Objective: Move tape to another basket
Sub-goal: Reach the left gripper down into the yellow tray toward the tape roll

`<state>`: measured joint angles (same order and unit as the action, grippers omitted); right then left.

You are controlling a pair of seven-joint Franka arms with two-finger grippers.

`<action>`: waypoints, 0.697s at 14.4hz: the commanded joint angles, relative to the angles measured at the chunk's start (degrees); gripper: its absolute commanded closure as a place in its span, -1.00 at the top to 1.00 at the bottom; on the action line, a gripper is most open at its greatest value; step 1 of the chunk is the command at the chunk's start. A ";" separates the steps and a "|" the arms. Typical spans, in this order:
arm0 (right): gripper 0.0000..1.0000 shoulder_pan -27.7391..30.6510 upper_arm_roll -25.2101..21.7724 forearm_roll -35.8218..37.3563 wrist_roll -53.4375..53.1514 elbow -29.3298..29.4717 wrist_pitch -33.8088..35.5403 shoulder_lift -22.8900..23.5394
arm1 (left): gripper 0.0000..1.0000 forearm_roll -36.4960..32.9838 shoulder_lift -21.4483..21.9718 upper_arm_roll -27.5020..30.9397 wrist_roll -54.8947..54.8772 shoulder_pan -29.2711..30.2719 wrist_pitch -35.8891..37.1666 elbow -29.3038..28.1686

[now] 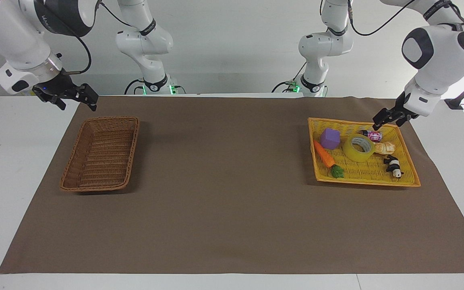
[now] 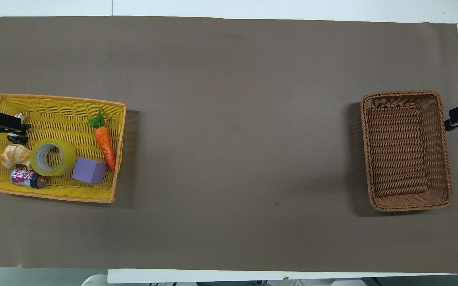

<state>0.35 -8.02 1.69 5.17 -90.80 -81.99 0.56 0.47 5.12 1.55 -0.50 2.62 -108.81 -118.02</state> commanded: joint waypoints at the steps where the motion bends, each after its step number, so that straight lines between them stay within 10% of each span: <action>1: 0.99 0.36 0.37 0.33 1.33 -1.40 -0.28 -1.27 | 0.57 0.05 2.79 -0.23 -2.23 2.47 -8.07 -10.62; 10: 0.99 0.36 0.37 0.33 1.33 -1.40 -0.28 -1.27 | 0.12 0.05 0.86 -0.32 -1.79 3.09 -16.35 -17.06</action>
<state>0.35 -8.02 1.69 5.17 -90.80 -81.99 0.56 0.47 5.37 1.61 -1.87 5.00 -122.95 -133.13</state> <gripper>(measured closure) 0.000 0.401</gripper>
